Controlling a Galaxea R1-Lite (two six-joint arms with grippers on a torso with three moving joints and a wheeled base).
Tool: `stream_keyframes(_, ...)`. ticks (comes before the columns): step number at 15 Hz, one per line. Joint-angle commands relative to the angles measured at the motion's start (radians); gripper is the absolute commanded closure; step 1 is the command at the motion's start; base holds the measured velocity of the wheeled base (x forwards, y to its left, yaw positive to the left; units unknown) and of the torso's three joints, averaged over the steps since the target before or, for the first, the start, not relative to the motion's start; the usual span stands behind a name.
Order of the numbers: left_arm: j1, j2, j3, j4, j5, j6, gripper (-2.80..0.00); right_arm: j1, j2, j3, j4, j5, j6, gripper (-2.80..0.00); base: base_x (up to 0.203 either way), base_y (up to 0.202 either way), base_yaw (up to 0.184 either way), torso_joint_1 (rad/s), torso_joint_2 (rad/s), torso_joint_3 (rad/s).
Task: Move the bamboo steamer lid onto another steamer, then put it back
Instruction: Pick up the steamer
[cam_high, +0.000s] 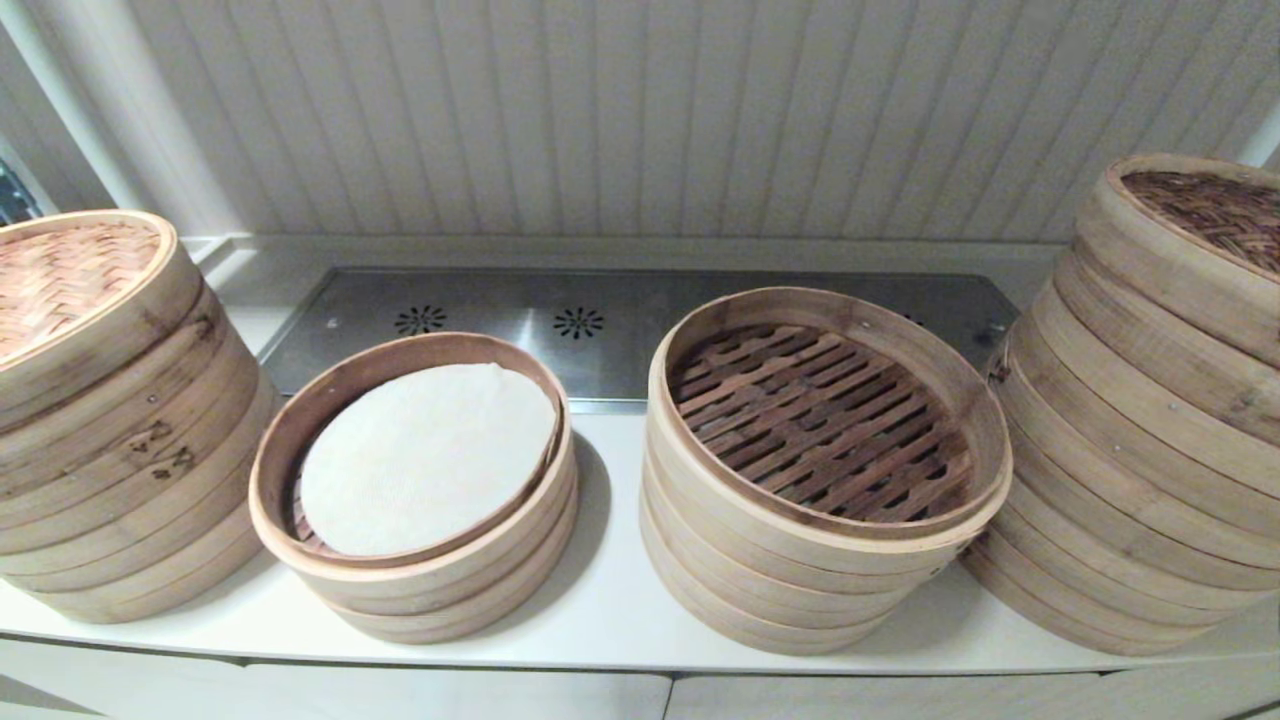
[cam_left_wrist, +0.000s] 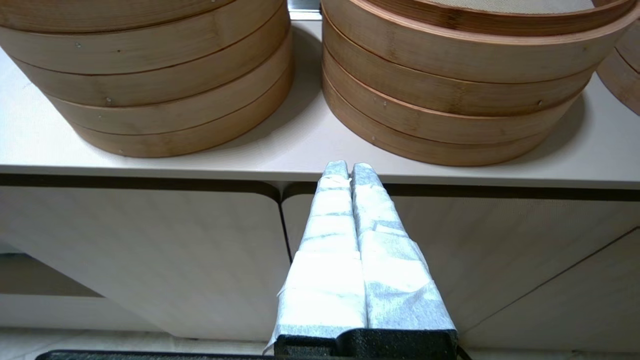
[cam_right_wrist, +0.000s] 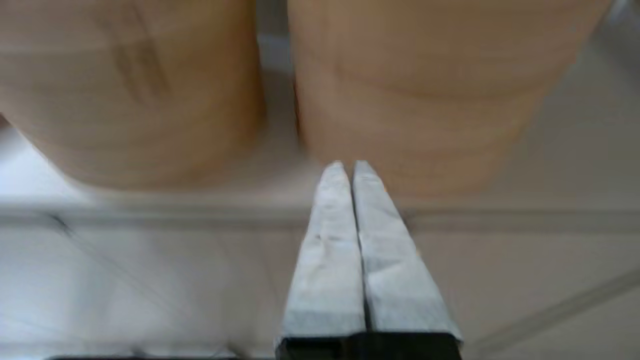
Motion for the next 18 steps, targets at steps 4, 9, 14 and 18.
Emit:
stream_keyframes(4,0.0,0.002,-0.001,0.002,-0.001,-0.001,0.0,-0.003,0.238,-0.464,0.118,0.001,-0.001,0.0,0.0,0.0,0.0,0.0,0.0,0.0)
stream_keyframes(9,0.0,0.002,-0.001,0.001,-0.001,-0.004,0.0,-0.021,0.687,-0.973,0.219,0.0,-0.001,0.0,0.0,0.0,0.0,0.0,0.0,0.0)
stream_keyframes(14,0.0,0.002,-0.001,0.001,-0.001,-0.008,0.0,-0.059,1.051,-1.224,0.322,-0.027,0.007,0.0,0.0,0.0,0.0,0.0,0.0,0.0)
stream_keyframes(18,0.0,0.002,-0.001,0.002,-0.001,-0.007,0.0,-0.162,1.246,-1.282,0.125,-0.173,0.009,0.0,0.0,0.0,0.0,0.0,0.0,0.0)
